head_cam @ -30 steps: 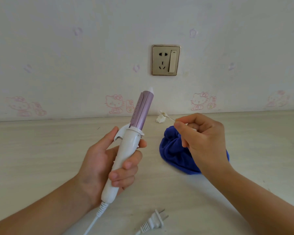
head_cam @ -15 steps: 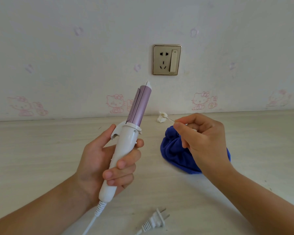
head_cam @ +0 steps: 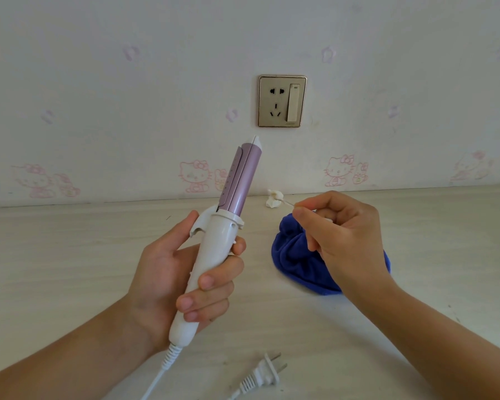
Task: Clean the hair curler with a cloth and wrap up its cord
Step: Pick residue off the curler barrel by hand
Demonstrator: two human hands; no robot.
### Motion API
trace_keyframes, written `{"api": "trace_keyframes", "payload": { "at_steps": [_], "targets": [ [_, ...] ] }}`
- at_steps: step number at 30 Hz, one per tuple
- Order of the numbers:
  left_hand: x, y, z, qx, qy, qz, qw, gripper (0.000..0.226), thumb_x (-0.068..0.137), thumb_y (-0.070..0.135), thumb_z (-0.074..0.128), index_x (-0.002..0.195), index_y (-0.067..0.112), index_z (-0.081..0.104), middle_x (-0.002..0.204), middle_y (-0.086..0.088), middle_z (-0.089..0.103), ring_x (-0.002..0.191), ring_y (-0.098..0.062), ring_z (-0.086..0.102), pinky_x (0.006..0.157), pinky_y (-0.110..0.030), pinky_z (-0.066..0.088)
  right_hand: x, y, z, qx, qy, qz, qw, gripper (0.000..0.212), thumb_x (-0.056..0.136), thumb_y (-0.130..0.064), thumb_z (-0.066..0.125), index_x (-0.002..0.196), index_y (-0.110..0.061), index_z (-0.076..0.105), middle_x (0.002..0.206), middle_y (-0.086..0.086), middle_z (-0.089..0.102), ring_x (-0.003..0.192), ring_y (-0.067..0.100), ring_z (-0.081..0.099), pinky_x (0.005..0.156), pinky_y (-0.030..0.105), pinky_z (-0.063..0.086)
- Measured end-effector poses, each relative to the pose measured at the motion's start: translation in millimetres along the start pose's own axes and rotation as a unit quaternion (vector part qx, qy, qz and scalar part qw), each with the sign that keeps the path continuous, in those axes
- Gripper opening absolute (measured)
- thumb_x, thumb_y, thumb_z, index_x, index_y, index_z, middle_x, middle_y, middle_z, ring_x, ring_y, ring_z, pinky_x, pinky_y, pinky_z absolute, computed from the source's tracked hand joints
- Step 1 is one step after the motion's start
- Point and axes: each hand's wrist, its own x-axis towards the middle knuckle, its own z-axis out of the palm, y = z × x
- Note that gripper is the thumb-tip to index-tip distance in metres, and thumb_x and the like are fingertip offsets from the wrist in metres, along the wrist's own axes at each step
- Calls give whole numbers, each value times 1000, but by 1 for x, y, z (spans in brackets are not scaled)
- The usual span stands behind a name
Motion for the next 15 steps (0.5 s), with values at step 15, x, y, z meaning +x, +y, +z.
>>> {"api": "trace_keyframes", "payload": {
  "at_steps": [15],
  "targets": [
    [2,-27,-8,299,220,56,927,64,92,58,48,113,0,65,65,-11,49,33,-13,40,38,-20,37,12,-8,-12,-20,28,-16,999,17,89,-1,73,77,-12,73,44,0,52,38,8,49,45,17,46]
  ]
}}
